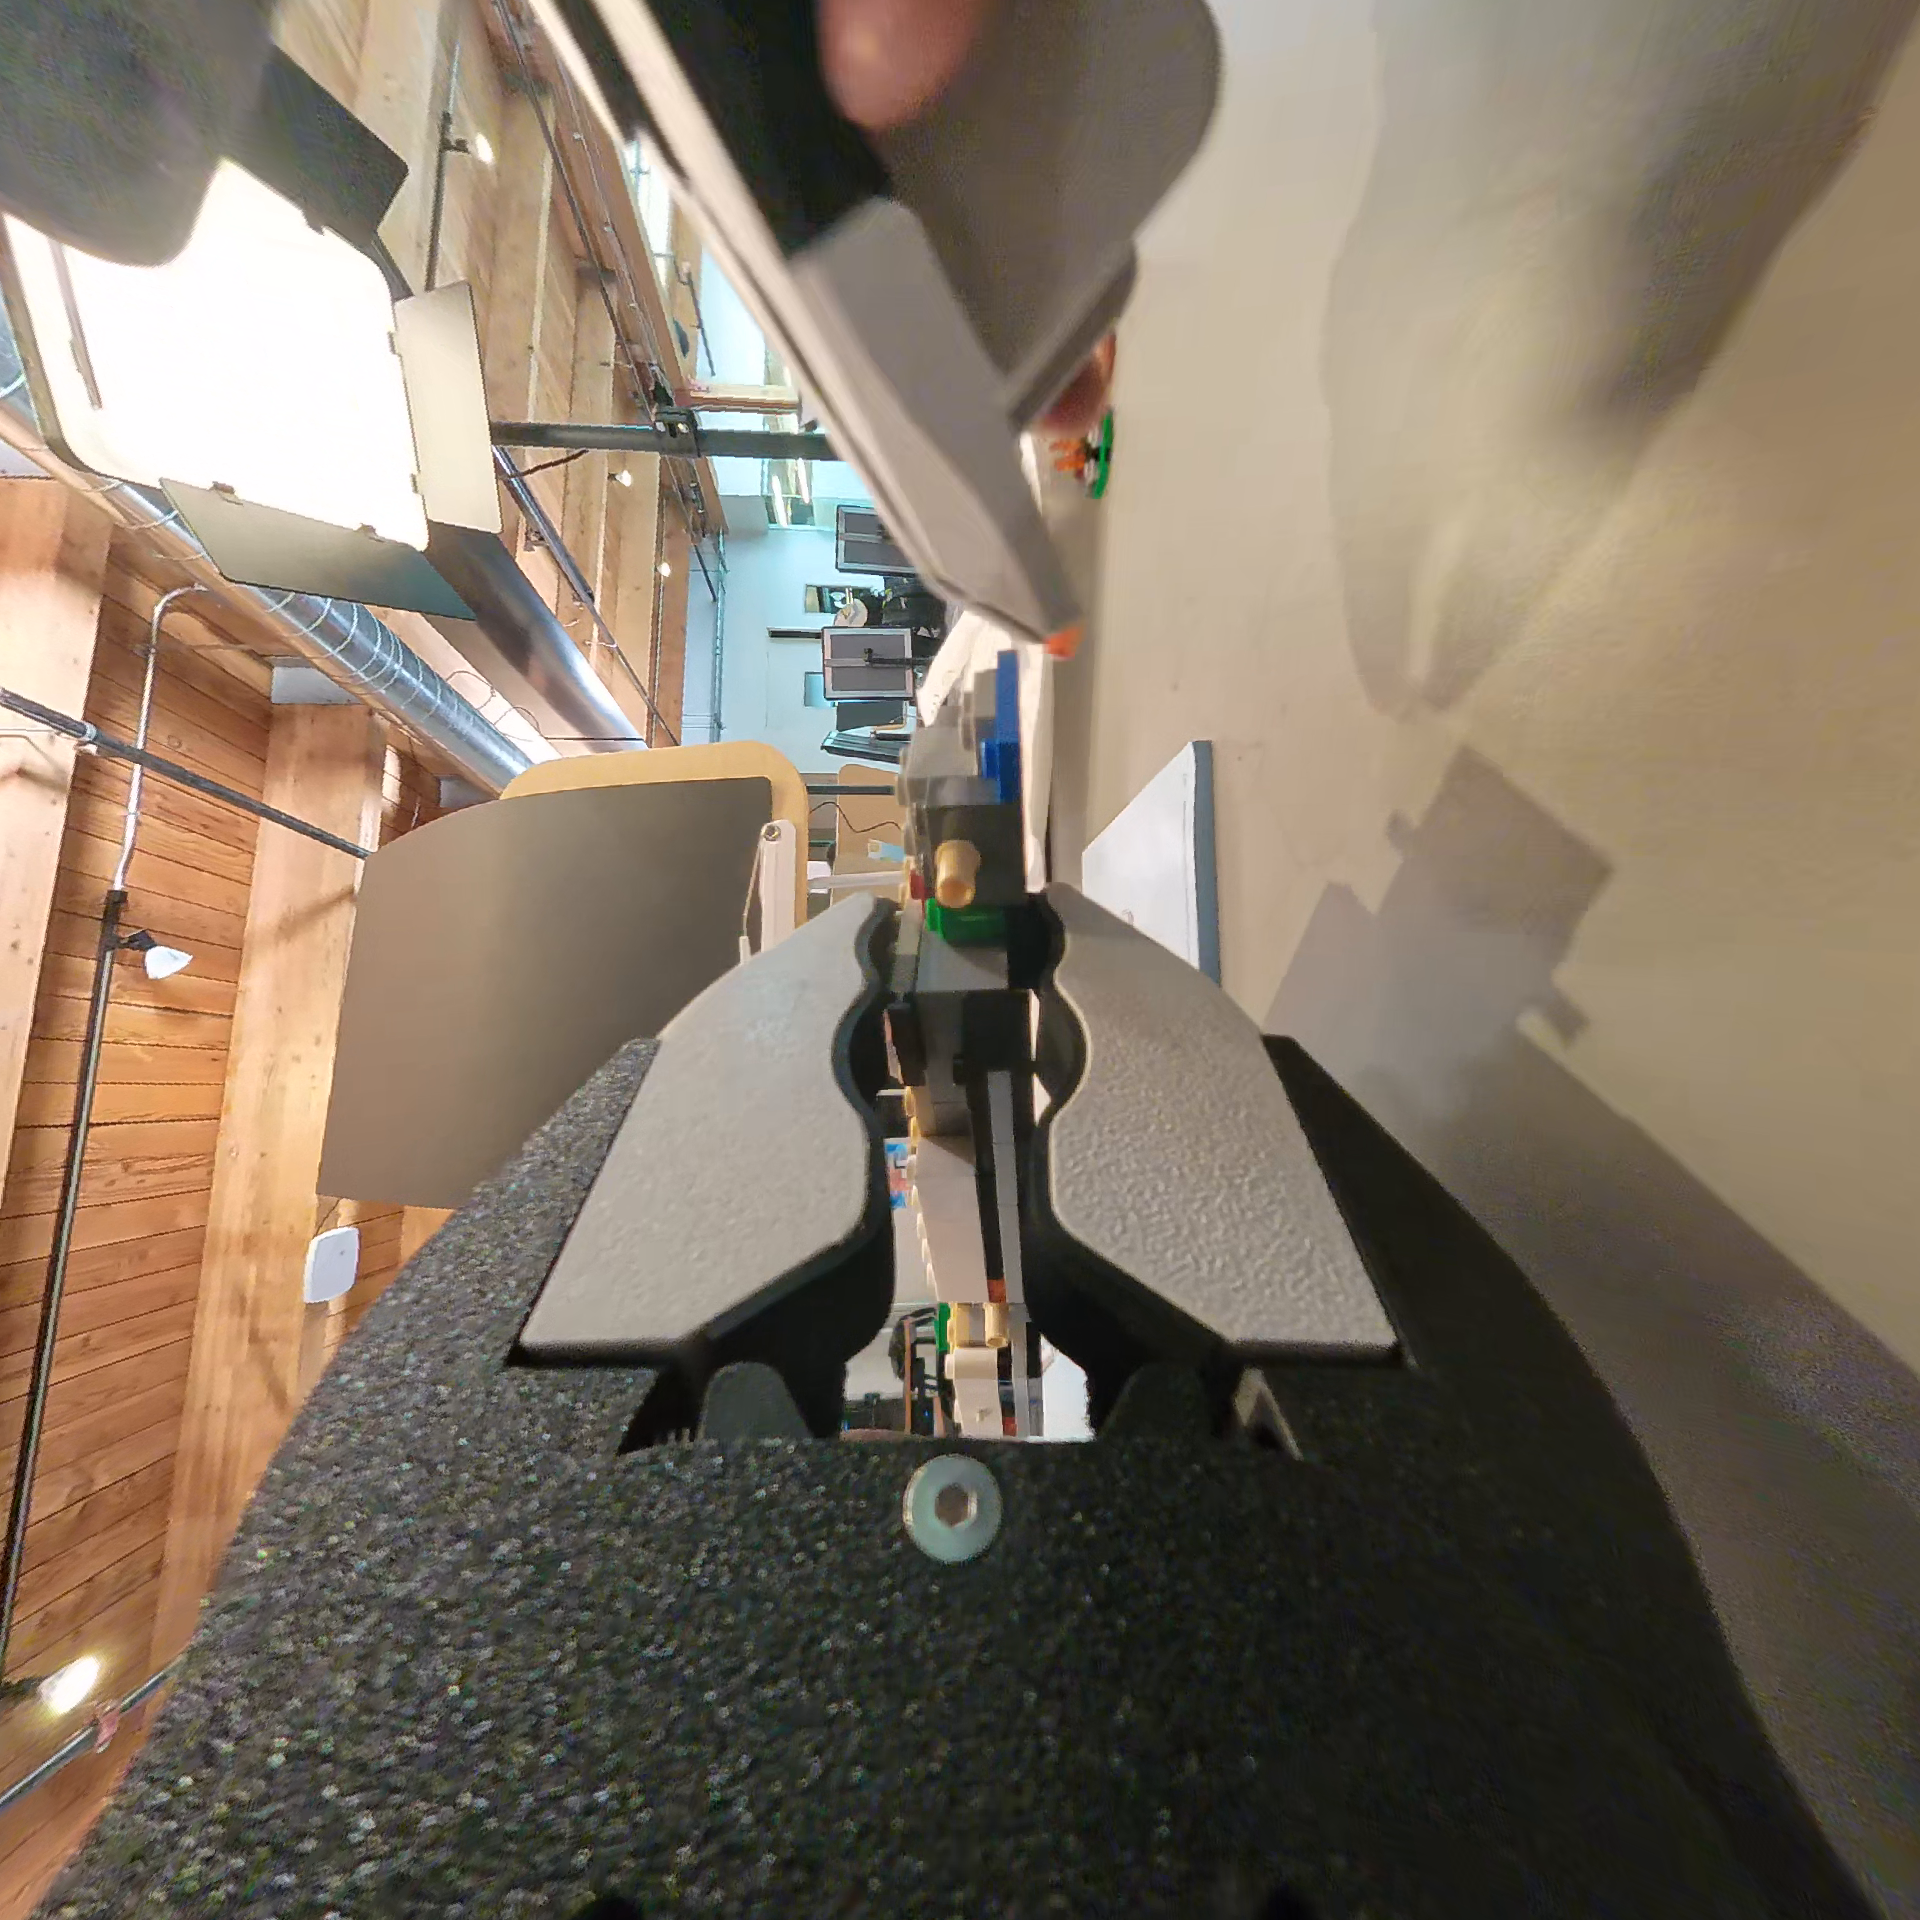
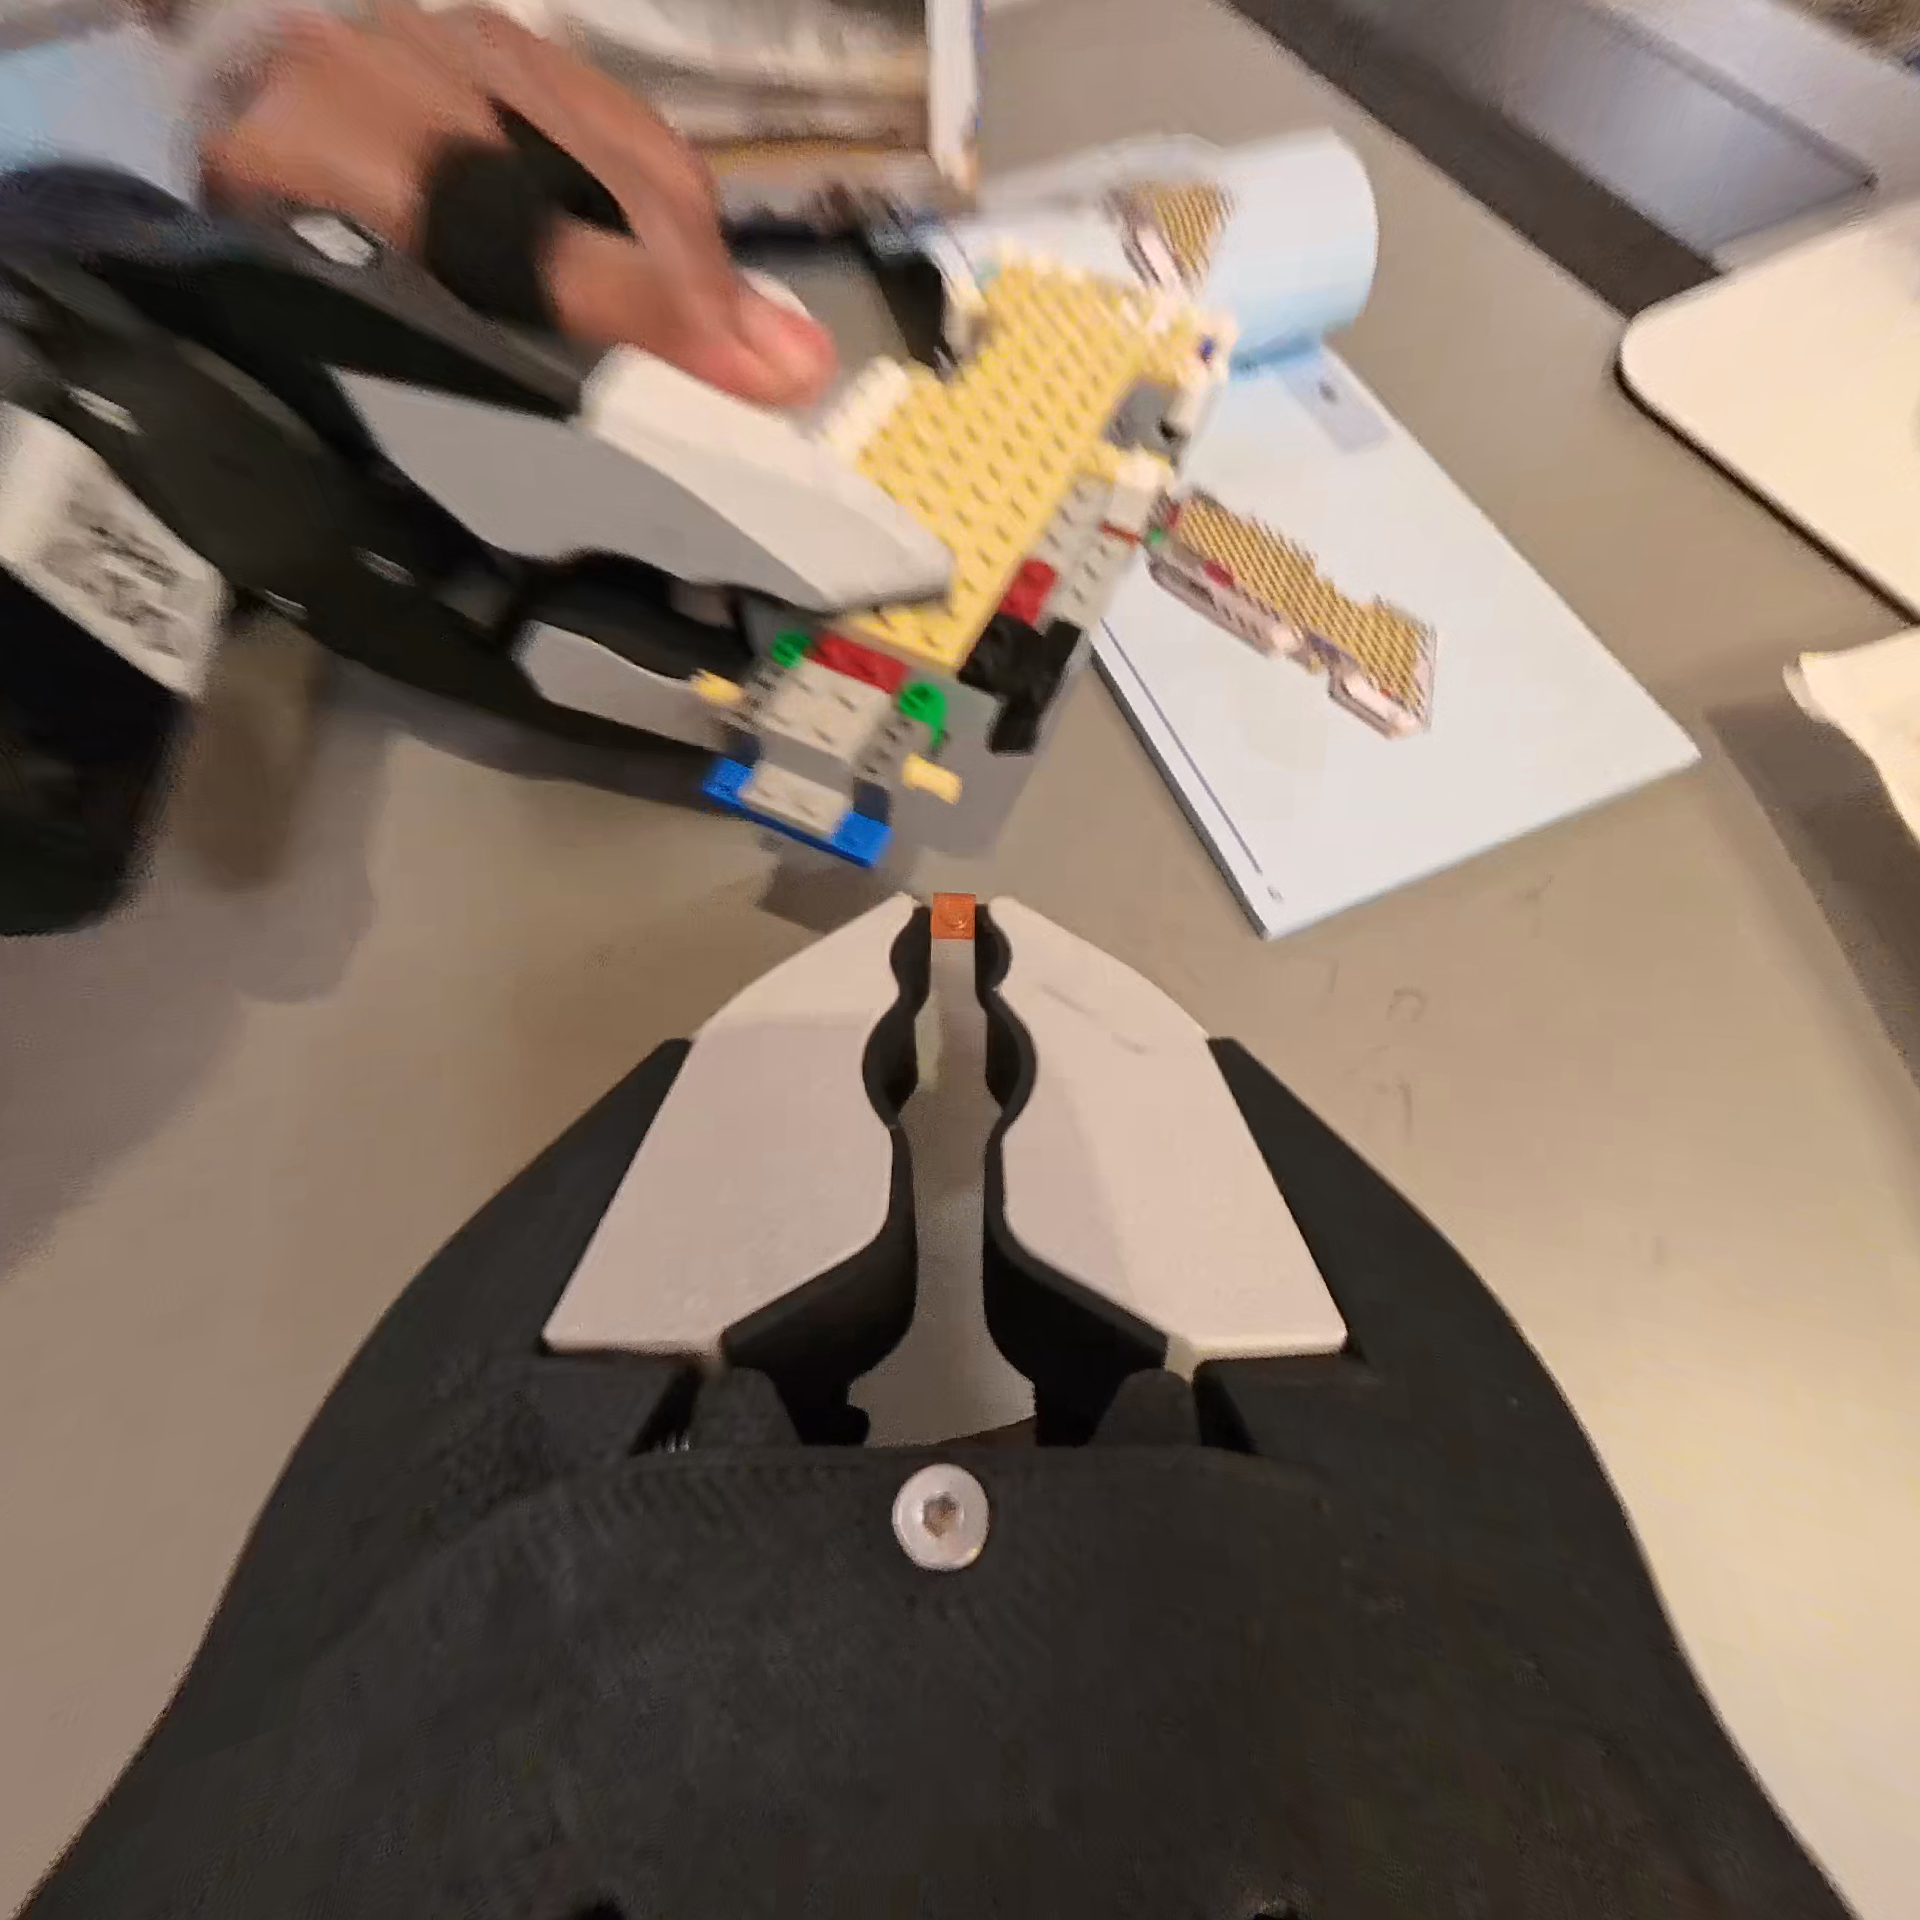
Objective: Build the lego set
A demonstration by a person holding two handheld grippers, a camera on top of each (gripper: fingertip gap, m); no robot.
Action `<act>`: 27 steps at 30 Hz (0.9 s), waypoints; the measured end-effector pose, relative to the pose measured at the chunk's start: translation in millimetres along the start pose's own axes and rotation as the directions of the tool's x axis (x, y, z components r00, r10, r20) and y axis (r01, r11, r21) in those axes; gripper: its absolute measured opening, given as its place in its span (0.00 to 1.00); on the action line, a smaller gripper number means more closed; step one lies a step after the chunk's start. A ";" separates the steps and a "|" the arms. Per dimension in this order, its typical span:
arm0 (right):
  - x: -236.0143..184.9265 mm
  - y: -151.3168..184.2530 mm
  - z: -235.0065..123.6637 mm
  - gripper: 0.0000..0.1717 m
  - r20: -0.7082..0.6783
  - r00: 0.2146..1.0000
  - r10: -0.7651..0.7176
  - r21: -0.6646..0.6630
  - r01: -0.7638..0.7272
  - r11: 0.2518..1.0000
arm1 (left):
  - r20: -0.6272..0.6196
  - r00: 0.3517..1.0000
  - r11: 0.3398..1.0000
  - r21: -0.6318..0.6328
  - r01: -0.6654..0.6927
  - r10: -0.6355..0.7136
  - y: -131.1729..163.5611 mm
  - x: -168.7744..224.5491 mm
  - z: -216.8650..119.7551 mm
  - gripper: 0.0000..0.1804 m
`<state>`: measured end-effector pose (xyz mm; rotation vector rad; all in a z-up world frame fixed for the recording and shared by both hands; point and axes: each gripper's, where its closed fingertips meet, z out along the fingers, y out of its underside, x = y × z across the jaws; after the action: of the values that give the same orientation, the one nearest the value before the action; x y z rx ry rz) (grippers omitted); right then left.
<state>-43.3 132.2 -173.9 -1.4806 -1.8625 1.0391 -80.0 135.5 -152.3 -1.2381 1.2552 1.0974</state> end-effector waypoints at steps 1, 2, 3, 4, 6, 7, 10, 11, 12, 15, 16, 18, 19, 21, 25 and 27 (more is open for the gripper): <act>-6.5 -7.1 -4.7 0.04 0.024 1.000 -0.008 0.031 0.008 0.999 | 0.003 1.000 1.000 0.002 -0.001 0.001 -0.7 -0.9 -0.4 0.14; -10.2 -12.3 -8.6 0.04 0.030 0.999 -0.020 0.053 0.019 0.998 | 0.004 1.000 1.000 0.004 -0.002 0.002 -1.3 -1.0 -0.8 0.14; -12.8 -15.6 -11.6 0.04 0.031 0.999 -0.036 0.067 0.033 0.997 | 0.006 1.000 1.000 0.006 -0.002 0.002 -1.5 -1.6 -0.5 0.14; -15.7 -17.6 -13.7 0.04 0.037 0.998 -0.051 0.075 0.048 0.996 | 0.007 1.000 1.000 0.008 -0.002 0.002 -1.8 -1.5 -0.5 0.14; -16.6 -18.2 -15.0 0.04 0.028 0.997 -0.069 0.078 0.066 0.995 | 0.010 1.000 1.000 0.011 -0.002 0.002 -2.4 -1.9 -0.7 0.14; -17.3 -17.7 -14.7 0.04 0.030 0.997 -0.075 0.079 0.072 0.994 | 0.011 1.000 1.000 0.013 -0.003 0.003 -2.9 -1.8 -0.9 0.14; -18.9 -15.0 -13.4 0.04 0.035 0.995 -0.097 0.077 0.094 0.993 | 0.020 1.000 1.000 0.026 -0.004 0.003 -6.3 -3.1 -1.0 0.14; -18.5 -14.6 -13.3 0.04 0.030 0.994 -0.110 0.076 0.107 0.991 | 0.023 1.000 0.999 0.033 -0.004 0.003 -7.5 -3.9 -1.4 0.14; -17.9 -14.6 -13.7 0.04 0.023 0.992 -0.121 0.077 0.119 0.990 | 0.027 1.000 0.999 0.041 -0.004 0.003 -9.0 -4.7 -2.2 0.14; -20.1 -16.1 -15.0 0.04 0.032 0.991 -0.133 0.089 0.130 0.988 | 0.034 0.999 0.998 0.064 -0.004 0.002 -13.5 -5.8 -4.3 0.14; -21.2 -16.3 -15.1 0.04 0.038 0.991 -0.131 0.090 0.127 0.988 | 0.037 0.999 0.998 0.069 -0.005 0.002 -14.6 -6.1 -4.6 0.14; -21.7 -16.3 -14.9 0.04 0.037 0.991 -0.128 0.088 0.124 0.988 | 0.039 0.999 0.998 0.065 -0.008 0.005 -15.2 -6.4 -4.7 0.14; -22.0 -16.0 -14.6 0.04 0.040 0.992 -0.121 0.085 0.118 0.989 | 0.039 0.999 0.998 0.064 -0.009 0.006 -15.0 -6.2 -4.8 0.14; -23.1 -15.9 -14.2 0.04 0.051 0.994 -0.097 0.083 0.093 0.992 | 0.038 0.999 0.998 0.060 -0.007 0.005 -15.1 -6.2 -5.3 0.14; -23.0 -14.6 -12.5 0.05 0.061 0.997 -0.050 0.073 0.045 0.996 | 0.043 0.999 0.998 0.054 -0.013 0.010 -13.8 -7.6 -4.7 0.13; -23.7 -14.1 -12.0 0.05 0.065 0.997 -0.042 0.071 0.037 0.997 | 0.041 0.999 0.998 0.055 -0.012 0.009 -14.0 -6.8 -5.1 0.13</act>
<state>-35.6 110.8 -154.3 -1.3791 -1.8741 1.1359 -66.6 130.1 -144.5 -1.1634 1.2548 1.0830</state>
